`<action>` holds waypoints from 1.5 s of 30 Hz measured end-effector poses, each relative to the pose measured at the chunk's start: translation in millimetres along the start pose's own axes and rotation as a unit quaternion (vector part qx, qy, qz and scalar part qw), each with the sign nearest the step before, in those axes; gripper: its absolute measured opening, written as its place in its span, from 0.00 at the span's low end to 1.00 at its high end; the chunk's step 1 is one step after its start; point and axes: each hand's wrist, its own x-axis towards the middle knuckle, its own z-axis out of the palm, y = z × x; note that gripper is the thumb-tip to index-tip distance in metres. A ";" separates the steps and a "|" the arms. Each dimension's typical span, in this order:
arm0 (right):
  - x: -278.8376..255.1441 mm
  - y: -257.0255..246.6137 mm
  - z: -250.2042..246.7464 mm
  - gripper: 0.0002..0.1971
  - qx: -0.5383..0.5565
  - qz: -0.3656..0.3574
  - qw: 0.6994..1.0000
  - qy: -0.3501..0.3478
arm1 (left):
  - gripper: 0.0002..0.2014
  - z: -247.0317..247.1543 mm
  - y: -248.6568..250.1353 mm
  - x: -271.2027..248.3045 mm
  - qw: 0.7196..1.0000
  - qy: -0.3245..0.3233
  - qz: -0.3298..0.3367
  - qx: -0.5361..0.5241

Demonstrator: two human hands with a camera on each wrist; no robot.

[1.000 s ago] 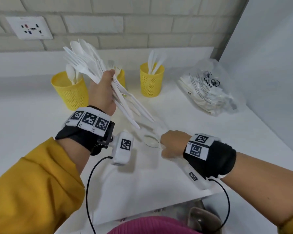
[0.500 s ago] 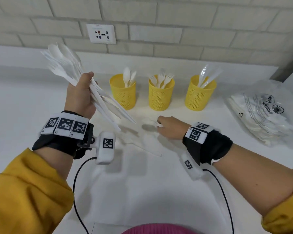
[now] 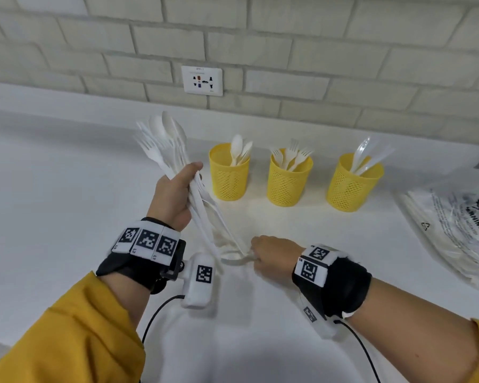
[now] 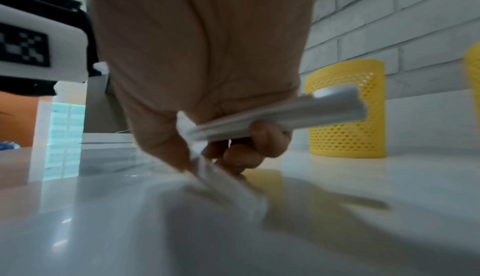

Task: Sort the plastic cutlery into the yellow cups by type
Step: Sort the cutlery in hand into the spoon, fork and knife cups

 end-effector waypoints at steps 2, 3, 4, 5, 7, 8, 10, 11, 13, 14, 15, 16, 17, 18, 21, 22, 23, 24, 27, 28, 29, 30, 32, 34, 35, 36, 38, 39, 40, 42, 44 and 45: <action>-1.2 13.1 -5.5 0.08 0.051 0.030 0.998 0.010 | 0.08 8.7 -5.6 -4.8 1.000 -0.025 -0.018 -0.006; -4.3 22.4 -10.0 0.06 0.082 0.037 0.996 0.015 | 0.09 12.2 -8.1 -6.8 0.999 -0.036 -0.024 -0.007; -9.0 32.6 -15.0 0.05 0.111 0.041 0.993 0.024 | 0.10 15.5 -10.7 -8.8 0.998 -0.051 -0.029 -0.007; -15.0 42.4 -21.2 0.04 0.146 0.047 0.987 0.044 | 0.11 18.9 -12.7 -10.8 0.997 -0.067 -0.034 -0.009; -26.3 55.7 -35.2 0.03 0.265 0.055 0.956 0.116 | 0.14 26.6 -17.2 -14.3 0.995 -0.091 -0.045 -0.010; -31.8 57.0 -43.0 0.06 0.340 0.052 0.925 0.163 | 0.15 31.8 -20.3 -16.1 0.994 -0.098 -0.051 -0.009; -40.6 49.5 -57.4 0.08 0.460 0.034 0.854 0.241 | 0.11 43.9 -28.2 -20.7 0.992 -0.115 -0.056 -0.006; -44.3 42.5 -63.3 0.08 0.495 0.019 0.829 0.260 | 0.09 52.1 -31.6 -25.0 0.991 -0.124 -0.059 -0.004; -44.6 30.3 -66.1 0.08 0.533 -0.011 0.805 0.261 | 0.08 67.4 -38.3 -32.9 0.988 -0.143 -0.059 -0.002; -42.2 25.8 -64.5 0.09 0.542 -0.012 0.801 0.253 | 0.07 74.6 -41.4 -36.6 0.986 -0.155 -0.057 -0.003; -39.7 21.4 -62.5 0.11 0.539 -0.007 0.804 0.250 | 0.05 81.1 -44.7 -39.8 0.984 -0.169 -0.054 -0.006; -35.5 20.4 -58.6 0.14 0.526 0.001 0.812 0.254 | 0.05 86.7 -47.0 -42.9 0.982 -0.179 -0.051 -0.009; -34.2 19.7 -55.8 0.16 0.512 0.002 0.819 0.258 | 0.10 90.9 -50.1 -44.7 0.983 -0.180 -0.045 -0.010; -31.4 21.1 -52.6 0.18 0.502 -0.001 0.825 0.258 | 0.14 94.0 -52.9 -45.5 0.984 -0.175 -0.038 -0.007; -32.5 24.7 -53.4 0.22 0.474 -0.005 0.844 0.250 | 0.21 101.8 -58.1 -45.5 0.987 -0.155 -0.038 -0.021; -30.8 26.5 -53.5 0.24 0.457 0.002 0.853 0.252 | 0.23 104.2 -59.2 -45.1 0.987 -0.152 -0.041 -0.029; -32.0 26.6 -54.5 0.28 0.447 0.011 0.860 0.244 | 0.25 107.4 -59.9 -45.3 0.987 -0.151 -0.038 -0.035; -32.1 28.2 -55.5 0.31 0.456 0.021 0.861 0.224 | 0.28 110.6 -60.4 -45.7 0.987 -0.152 -0.034 -0.035; -41.7 34.7 -62.3 0.23 0.477 0.019 0.861 0.172 | 0.28 117.5 -61.9 -44.6 0.987 -0.156 -0.032 -0.009; -43.8 38.2 -66.4 0.20 0.482 0.025 0.861 0.161 | 0.25 119.9 -62.0 -43.9 0.987 -0.159 -0.036 0.001; -47.2 41.1 -70.9 0.21 0.488 0.029 0.858 0.158 | 0.23 122.1 -61.8 -42.8 0.987 -0.159 -0.039 0.009; -47.4 43.5 -72.9 0.23 0.496 0.031 0.854 0.154 | 0.22 124.5 -60.7 -41.8 0.988 -0.151 -0.041 0.012; -48.9 44.4 -74.0 0.24 0.530 0.037 0.833 0.155 | 0.20 130.0 -58.3 -41.3 0.991 -0.130 -0.040 0.008; -47.5 45.7 -74.3 0.23 0.550 0.045 0.817 0.164 | 0.18 135.5 -58.3 -39.9 0.992 -0.116 -0.041 0.006; -46.6 46.2 -74.3 0.23 0.555 0.050 0.812 0.171 | 0.14 138.7 -58.5 -39.4 0.992 -0.117 -0.044 0.005; -43.1 47.4 -74.2 0.23 0.562 0.054 0.806 0.178 | 0.11 141.7 -59.1 -39.6 0.991 -0.121 -0.048 0.005; -38.9 45.7 -74.0 0.28 0.577 0.071 0.788 0.204 | 0.12 147.2 -61.4 -42.0 0.989 -0.134 -0.057 0.001; -34.9 47.4 -72.5 0.33 0.580 0.085 0.781 0.215 | 0.15 150.0 -62.8 -43.4 0.989 -0.136 -0.059 -0.005; -30.5 49.7 -70.6 0.34 0.576 0.097 0.780 0.225 | 0.18 152.8 -64.4 -44.8 0.989 -0.134 -0.060 -0.016; -27.5 52.5 -68.5 0.28 0.557 0.118 0.782 0.254 | 0.22 157.1 -68.1 -46.4 0.989 -0.132 -0.048 -0.042; -23.2 58.9 -67.1 0.24 0.541 0.133 0.783 0.278 | 0.22 160.1 -70.6 -46.5 0.988 -0.133 -0.031 -0.074; -23.3 61.5 -66.4 0.24 0.535 0.135 0.785 0.282 | 0.23 161.2 -71.4 -46.6 0.987 -0.133 -0.025 -0.089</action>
